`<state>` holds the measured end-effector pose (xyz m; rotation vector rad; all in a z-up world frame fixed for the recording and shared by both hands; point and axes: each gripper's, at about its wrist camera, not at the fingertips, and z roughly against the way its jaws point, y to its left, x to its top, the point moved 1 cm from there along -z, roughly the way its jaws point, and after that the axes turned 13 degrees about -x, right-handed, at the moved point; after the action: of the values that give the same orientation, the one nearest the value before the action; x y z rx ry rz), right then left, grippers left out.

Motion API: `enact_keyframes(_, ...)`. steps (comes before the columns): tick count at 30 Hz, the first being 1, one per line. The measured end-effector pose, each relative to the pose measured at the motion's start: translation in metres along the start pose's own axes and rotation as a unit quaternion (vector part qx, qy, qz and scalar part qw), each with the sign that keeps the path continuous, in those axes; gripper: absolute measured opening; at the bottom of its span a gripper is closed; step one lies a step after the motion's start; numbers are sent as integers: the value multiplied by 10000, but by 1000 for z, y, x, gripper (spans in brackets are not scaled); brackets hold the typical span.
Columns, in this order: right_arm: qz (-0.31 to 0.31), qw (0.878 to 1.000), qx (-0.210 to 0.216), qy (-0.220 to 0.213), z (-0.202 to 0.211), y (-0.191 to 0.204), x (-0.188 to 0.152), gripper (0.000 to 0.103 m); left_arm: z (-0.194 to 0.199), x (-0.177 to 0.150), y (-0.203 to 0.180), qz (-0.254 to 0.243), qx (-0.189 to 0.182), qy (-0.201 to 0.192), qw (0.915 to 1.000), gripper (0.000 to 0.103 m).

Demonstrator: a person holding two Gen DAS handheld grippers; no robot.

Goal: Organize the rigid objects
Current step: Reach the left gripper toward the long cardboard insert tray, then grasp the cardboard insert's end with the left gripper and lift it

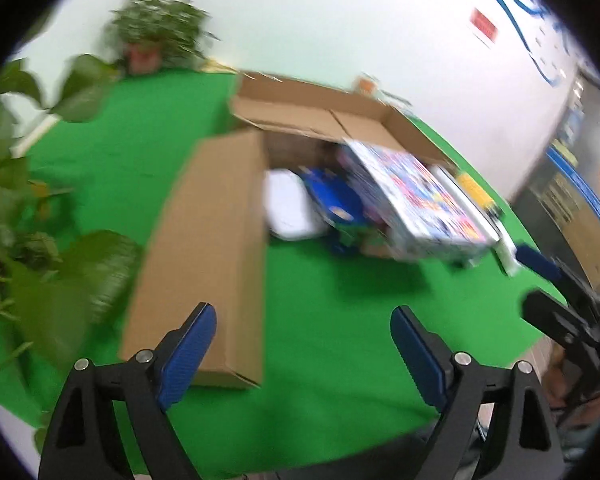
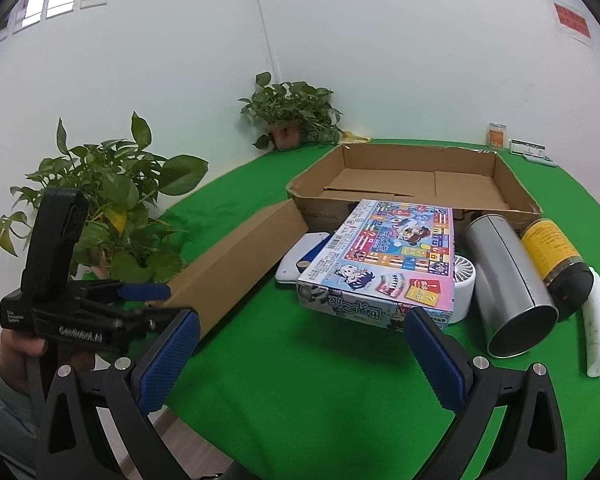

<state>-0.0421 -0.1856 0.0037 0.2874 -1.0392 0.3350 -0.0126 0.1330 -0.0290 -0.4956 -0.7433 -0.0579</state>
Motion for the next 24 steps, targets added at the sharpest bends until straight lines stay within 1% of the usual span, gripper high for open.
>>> enact_keyframes(1, -7, 10000, 23, -21, 1, 1, 1, 103, 4, 2, 12, 199, 66, -59, 9998, 90)
enact_keyframes(2, 38, 10000, 10, 37, 0, 3, 1, 103, 5, 4, 28, 467, 239, -71, 9986, 90)
enact_keyframes(3, 61, 9999, 23, 146, -2, 5, 1, 103, 2, 6, 40, 598, 375, -37, 9975, 90)
enact_keyframes(4, 145, 9996, 1, 251, -6, 7, 1, 103, -3, 6, 53, 728, 524, 80, 9959, 90)
enact_keyframes(5, 196, 9992, 13, 360, -9, 9, 0, 103, -10, 7, 61, 823, 541, 224, 9949, 90)
enact_keyframes(6, 227, 9989, 77, 409, -11, 13, -1, 103, -16, 6, 68, 912, 446, 347, 9942, 90)
enact_keyframes(7, 348, 9980, 50, 532, -16, 16, -3, 103, -24, 5, 74, 1029, 234, 492, 9932, 88)
enact_keyframes(8, 397, 9979, 93, 501, -16, 20, -3, 103, -31, 3, 76, 1113, 0, 607, 9919, 88)
enact_keyframes(9, 472, 9975, 136, 509, -18, 25, -4, 103, -33, 2, 75, 1090, -138, 606, 9921, 87)
enact_keyframes(10, 563, 9969, 175, 515, -19, 29, -5, 103, -34, 0, 70, 1008, -304, 595, 9927, 80)
enact_keyframes(12, 754, 9957, 298, 459, -21, 39, -7, 103, -37, -8, 58, 1003, -697, 661, 9903, 82)
enact_keyframes(13, 851, 9942, 416, 502, -22, 46, -8, 103, -40, -11, 52, 978, -897, 697, 9887, 82)
enact_keyframes(14, 880, 9930, 537, 581, -21, 50, -9, 103, -43, -15, 47, 960, -1193, 742, 9854, 83)
enact_keyframes(16, 1159, 9892, 639, 627, -23, 64, -14, 103, -44, -20, 45, 1058, -1403, 755, 9815, 83)
enact_keyframes(19, 1459, 9841, 625, 796, -28, 81, -22, 103, -36, -24, 53, 1233, -1686, 549, 9764, 83)
enact_keyframes(20, 1494, 9827, 646, 882, -30, 85, -23, 103, -33, -25, 56, 1234, -1886, 533, 9728, 84)
enact_keyframes(22, 1578, 9792, 739, 1036, -36, 95, -27, 102, -32, -29, 52, 1133, -2131, 615, 9685, 86)
enact_keyframes(24, 1726, 9748, 781, 1178, -38, 99, -31, 102, -32, -35, 46, 1068, -2195, 759, 9668, 86)
